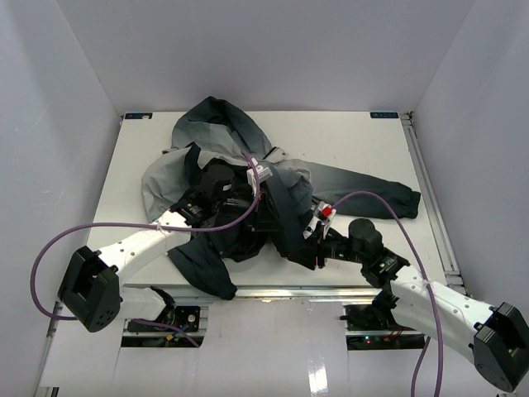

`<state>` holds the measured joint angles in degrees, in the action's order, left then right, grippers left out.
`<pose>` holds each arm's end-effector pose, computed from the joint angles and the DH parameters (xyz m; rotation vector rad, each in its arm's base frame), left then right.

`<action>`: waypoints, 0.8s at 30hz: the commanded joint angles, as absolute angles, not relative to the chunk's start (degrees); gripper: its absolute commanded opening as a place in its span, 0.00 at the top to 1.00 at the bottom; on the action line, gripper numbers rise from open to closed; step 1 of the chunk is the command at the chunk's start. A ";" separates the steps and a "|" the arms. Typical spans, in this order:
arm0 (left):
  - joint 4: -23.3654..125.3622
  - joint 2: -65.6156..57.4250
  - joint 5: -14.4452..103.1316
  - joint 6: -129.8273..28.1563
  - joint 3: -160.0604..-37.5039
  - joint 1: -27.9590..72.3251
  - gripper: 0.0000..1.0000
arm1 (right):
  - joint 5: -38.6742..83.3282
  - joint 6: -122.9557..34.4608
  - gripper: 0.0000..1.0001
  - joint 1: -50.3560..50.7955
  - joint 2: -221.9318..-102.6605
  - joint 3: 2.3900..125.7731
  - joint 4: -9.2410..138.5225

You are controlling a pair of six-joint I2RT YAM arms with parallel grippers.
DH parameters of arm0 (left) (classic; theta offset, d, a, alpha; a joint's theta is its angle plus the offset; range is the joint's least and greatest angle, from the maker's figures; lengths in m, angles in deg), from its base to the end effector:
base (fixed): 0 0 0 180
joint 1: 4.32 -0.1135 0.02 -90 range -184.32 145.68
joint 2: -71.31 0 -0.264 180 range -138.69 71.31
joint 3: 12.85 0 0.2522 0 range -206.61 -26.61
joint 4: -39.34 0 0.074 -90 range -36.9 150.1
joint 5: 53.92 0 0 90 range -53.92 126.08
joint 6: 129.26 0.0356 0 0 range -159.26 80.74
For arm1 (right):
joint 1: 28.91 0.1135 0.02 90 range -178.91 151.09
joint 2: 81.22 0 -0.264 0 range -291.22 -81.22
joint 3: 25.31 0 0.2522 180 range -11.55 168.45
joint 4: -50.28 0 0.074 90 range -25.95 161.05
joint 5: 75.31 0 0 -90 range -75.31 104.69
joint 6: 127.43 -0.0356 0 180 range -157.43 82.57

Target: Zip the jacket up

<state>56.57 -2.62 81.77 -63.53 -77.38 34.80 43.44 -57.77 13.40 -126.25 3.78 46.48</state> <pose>0.2044 -0.1990 0.2817 0.8315 2.0580 -1.4667 0.1207 0.1330 0.2089 -0.7439 1.7800 1.2070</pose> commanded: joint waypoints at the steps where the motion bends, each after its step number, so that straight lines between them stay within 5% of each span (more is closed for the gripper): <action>1: 55.43 -2.47 81.83 -63.49 -79.50 34.44 1.00 | 40.20 -56.46 0.58 14.16 -126.79 6.75 46.66; 12: 57.23 -3.10 81.00 -62.60 -79.84 34.43 1.00 | 38.36 -55.54 0.59 14.25 -127.34 6.92 45.50; 18: 57.72 -2.96 80.97 -62.40 -79.93 34.44 1.00 | 38.62 -55.25 0.70 14.34 -128.12 7.26 45.30; 21: 58.11 -3.05 80.82 -62.28 -80.05 34.44 1.00 | 38.77 -55.01 0.87 14.34 -128.24 7.26 45.15; 24: 58.46 -3.41 80.04 -62.42 -80.28 34.44 1.00 | 40.37 -55.31 0.92 14.49 -128.38 6.91 43.75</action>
<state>57.83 -3.31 80.79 -63.15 -77.54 34.77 39.06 -56.11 14.12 -128.14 5.00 47.25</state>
